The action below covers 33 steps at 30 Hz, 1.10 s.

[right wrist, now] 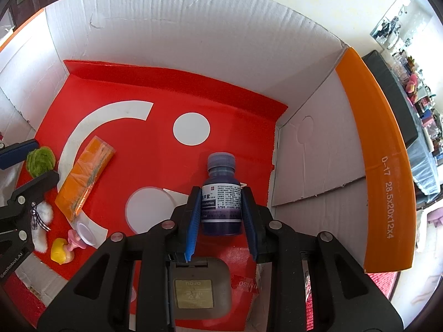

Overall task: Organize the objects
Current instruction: 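Open the left gripper to drop the green sponge while the right lowers the purple bottle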

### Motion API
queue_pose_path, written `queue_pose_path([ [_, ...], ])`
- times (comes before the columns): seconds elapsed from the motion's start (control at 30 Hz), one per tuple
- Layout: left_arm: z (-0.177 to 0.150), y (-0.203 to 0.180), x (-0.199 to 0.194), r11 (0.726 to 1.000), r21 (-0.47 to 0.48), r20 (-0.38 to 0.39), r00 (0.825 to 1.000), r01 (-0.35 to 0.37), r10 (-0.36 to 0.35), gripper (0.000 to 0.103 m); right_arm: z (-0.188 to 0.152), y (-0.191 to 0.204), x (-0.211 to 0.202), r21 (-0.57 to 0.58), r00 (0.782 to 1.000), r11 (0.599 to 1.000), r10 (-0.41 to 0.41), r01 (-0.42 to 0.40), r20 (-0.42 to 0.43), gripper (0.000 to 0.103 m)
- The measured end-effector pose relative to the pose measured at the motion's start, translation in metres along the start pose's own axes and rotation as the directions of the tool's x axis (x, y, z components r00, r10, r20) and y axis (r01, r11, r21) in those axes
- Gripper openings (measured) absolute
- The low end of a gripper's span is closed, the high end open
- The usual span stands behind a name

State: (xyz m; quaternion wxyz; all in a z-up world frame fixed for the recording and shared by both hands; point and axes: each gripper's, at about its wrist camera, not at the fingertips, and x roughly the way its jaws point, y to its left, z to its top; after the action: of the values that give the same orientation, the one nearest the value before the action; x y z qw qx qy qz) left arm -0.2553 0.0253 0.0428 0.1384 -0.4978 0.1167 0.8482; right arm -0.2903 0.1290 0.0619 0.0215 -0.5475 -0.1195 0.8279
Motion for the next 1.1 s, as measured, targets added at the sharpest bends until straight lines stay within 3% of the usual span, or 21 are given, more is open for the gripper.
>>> queue_pose_path([
  [0.43,0.003,0.017,0.002,0.997,-0.053,0.013,0.999,0.048,-0.048,0.046,-0.002,0.0,-0.009,0.016,1.0,1.0,0.011,-0.011,0.013,0.027],
  [0.93,-0.008,0.029,-0.016,0.997,-0.047,0.041,0.997,0.065,-0.063,0.046,-0.002,0.004,-0.007,0.016,1.0,1.0,-0.005,0.005,0.018,0.027],
  [1.1,-0.011,0.013,-0.015,0.997,-0.049,0.04,0.997,0.064,-0.062,0.046,-0.002,0.008,-0.004,0.018,1.0,1.0,-0.011,0.01,0.015,0.027],
])
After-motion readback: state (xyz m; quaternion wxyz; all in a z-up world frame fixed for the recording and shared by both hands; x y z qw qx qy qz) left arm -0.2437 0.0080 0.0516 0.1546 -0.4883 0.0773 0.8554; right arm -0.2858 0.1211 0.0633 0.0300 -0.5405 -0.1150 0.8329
